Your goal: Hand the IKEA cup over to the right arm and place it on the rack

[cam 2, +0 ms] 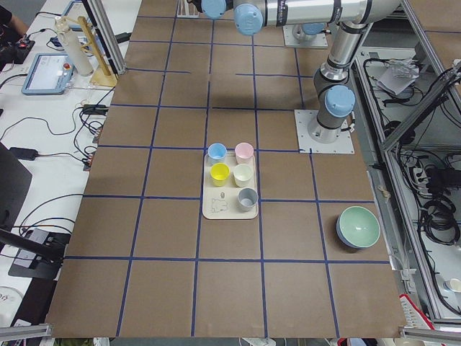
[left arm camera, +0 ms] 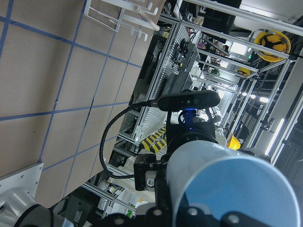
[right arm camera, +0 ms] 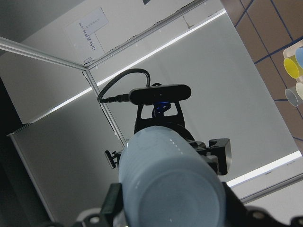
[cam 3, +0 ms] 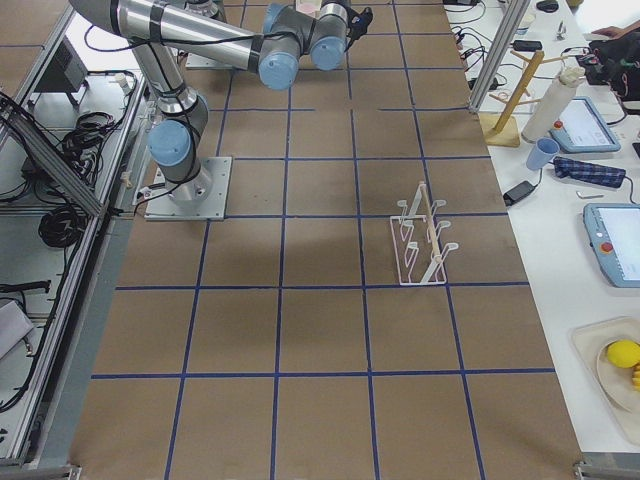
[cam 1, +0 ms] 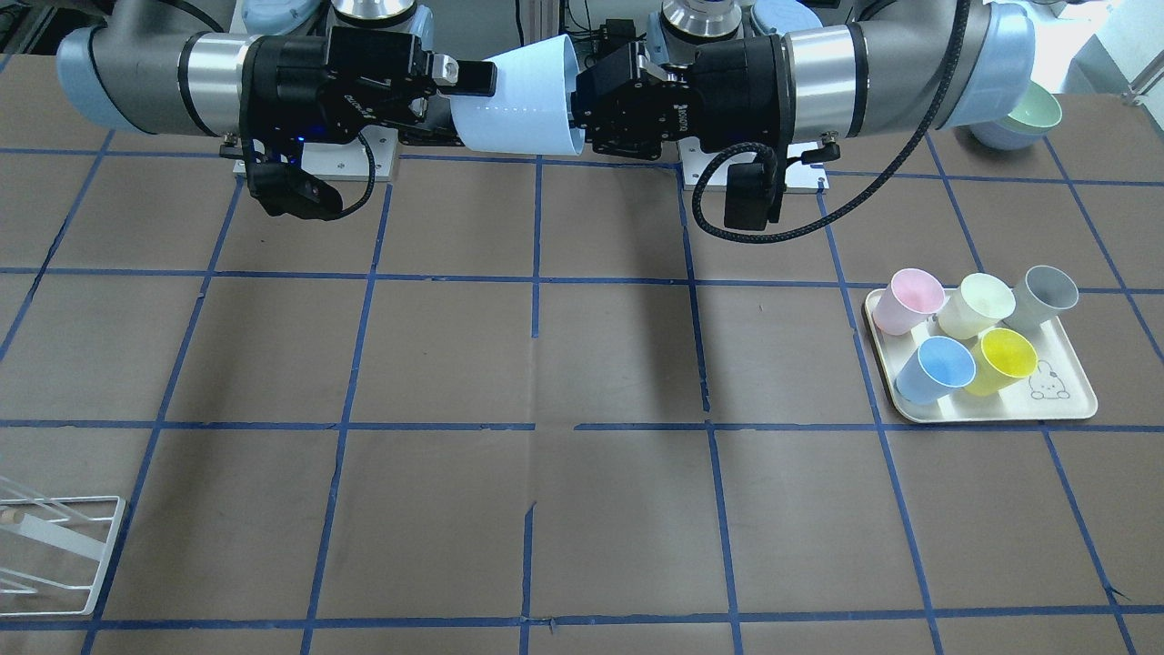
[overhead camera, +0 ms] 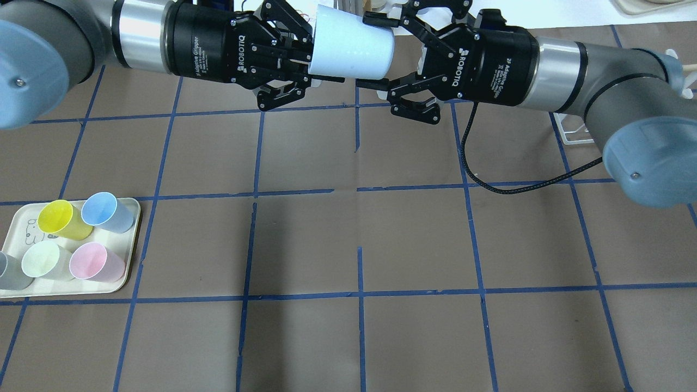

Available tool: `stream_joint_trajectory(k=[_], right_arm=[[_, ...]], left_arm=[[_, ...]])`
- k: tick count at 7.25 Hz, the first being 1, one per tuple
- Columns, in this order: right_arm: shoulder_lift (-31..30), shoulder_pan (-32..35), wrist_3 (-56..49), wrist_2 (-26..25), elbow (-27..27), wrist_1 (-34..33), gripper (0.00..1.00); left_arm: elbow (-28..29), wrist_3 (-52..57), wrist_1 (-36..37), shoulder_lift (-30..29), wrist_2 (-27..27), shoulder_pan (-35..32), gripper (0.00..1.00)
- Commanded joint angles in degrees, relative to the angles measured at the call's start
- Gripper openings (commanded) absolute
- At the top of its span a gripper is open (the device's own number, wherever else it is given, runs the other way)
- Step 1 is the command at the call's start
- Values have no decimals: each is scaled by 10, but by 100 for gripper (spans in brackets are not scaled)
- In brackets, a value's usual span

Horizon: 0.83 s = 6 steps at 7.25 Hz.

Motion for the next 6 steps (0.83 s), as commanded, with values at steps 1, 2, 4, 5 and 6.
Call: stream_joint_trajectory(k=[1, 2, 4, 5, 6], right_arm=[[4, -4, 4, 1, -5, -1, 24], [4, -9, 4, 3, -7, -2, 22], [3, -58, 24, 0, -7, -9, 22], [2, -75, 24, -5, -8, -11, 22], [3, -93, 25, -8, -13, -12, 22]], left_arm=[[1, -13, 0, 0, 1, 0, 96], [1, -14, 0, 0, 1, 0, 97], [2, -11, 1, -2, 3, 0, 97], [9, -15, 1, -5, 6, 2, 97], [11, -31, 8, -6, 12, 2, 97]])
